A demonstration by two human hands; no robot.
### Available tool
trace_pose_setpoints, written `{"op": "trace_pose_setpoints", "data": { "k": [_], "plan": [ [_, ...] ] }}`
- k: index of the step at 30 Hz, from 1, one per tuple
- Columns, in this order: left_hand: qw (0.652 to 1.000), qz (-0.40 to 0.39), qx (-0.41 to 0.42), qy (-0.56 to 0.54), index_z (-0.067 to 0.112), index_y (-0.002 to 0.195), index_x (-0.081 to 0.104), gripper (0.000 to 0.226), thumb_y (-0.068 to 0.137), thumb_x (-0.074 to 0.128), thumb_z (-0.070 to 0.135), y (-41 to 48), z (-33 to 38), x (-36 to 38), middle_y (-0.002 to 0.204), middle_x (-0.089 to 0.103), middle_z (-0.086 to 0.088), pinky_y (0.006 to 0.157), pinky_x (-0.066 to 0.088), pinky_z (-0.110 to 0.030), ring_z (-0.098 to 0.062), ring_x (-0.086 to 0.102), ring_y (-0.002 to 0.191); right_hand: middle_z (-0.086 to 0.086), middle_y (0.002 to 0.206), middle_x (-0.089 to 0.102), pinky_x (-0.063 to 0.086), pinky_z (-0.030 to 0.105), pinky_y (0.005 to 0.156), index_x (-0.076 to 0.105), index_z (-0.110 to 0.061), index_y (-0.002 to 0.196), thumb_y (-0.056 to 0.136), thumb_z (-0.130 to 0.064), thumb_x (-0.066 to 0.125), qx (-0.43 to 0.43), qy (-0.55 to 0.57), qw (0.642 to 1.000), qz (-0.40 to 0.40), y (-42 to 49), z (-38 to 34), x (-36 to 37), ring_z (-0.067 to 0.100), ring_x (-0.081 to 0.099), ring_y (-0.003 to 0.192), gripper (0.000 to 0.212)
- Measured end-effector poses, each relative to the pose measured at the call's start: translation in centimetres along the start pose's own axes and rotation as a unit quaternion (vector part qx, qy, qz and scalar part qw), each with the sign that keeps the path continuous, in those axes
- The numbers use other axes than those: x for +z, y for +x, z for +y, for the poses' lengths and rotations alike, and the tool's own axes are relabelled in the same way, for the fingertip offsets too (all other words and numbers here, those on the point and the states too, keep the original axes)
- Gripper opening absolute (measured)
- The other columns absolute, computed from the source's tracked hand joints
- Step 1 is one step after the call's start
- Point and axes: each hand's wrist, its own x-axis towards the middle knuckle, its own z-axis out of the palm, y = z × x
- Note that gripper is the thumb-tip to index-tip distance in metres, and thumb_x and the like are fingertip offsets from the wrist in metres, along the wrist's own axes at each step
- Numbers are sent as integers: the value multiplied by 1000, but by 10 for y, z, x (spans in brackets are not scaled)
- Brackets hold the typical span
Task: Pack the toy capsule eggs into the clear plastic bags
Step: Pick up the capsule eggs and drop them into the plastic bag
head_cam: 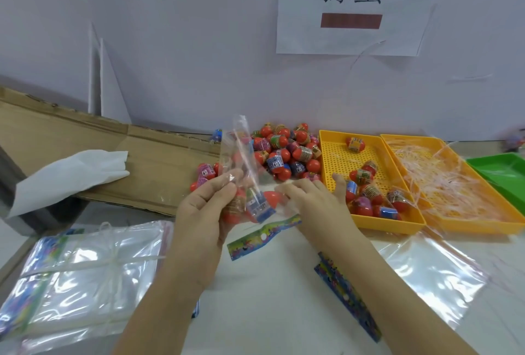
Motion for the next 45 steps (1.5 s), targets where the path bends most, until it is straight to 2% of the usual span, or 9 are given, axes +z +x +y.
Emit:
{"op": "trace_pose_setpoints", "data": {
  "k": [4,9,12,15,21,24,28,36,45],
  "plan": [
    [997,10,29,67,33,75,80,41,91,58,3,-1,-1,-1,84,78,4,60,55,-18,-7,72,76,-5,126,48,0,50,111,55,-35,121,98,-31,49,51,82,995,36,3,6,-5,18,42,123,24],
    [999,-33,3,17,23,93,80,25,76,63,28,-4,-3,2,98,77,-6,62,56,-22,-14,73,87,-9,141,43,-5,57,109,44,-38,135,96,-27,48,-17,16,997,-72,2,8,-4,18,39,130,41],
    [999,-38,5,26,24,93,80,29,76,59,36,-3,-3,2,97,77,-5,59,55,-21,-13,72,82,-9,126,53,14,45,110,47,-37,127,98,-25,49,24,109,993,-25,4,7,-7,18,48,118,32],
    [996,-31,14,83,27,104,76,34,79,56,41,-3,-4,1,102,76,-1,72,55,-27,-17,72,93,-17,101,61,48,19,87,50,-39,103,89,-18,66,68,404,909,74,5,6,-33,9,59,98,29],
    [976,-90,67,186,52,104,70,21,88,57,46,-14,-10,8,101,73,16,63,47,-9,6,64,81,-3,104,66,52,24,83,60,-42,114,79,-22,73,-51,545,811,206,-7,-12,-95,14,65,94,42],
    [969,-119,86,200,46,105,71,21,89,57,46,-18,-13,10,92,71,16,68,48,-11,0,65,82,-15,97,66,47,16,80,61,-30,105,74,-23,78,-57,459,847,261,-13,-19,-105,0,63,86,36],
    [954,-138,111,242,48,116,63,34,84,54,54,-19,-14,9,102,70,18,77,51,-17,-7,67,95,-14,99,64,41,39,86,74,-24,99,75,-38,73,-71,234,928,282,-15,-18,-109,14,58,94,28],
    [946,-161,86,267,40,128,59,56,77,55,64,-19,-19,5,105,69,21,89,53,-33,-8,66,103,-19,84,64,17,25,83,72,-29,100,77,-41,72,-105,110,954,260,-17,-13,-110,16,56,92,26],
    [963,-132,102,214,39,97,70,18,80,72,41,-23,-12,13,69,66,13,48,45,-17,-4,55,52,-17,74,65,15,29,83,75,-30,87,91,-47,51,-132,172,958,187,-14,-16,-99,9,56,93,30]
  ]
}}
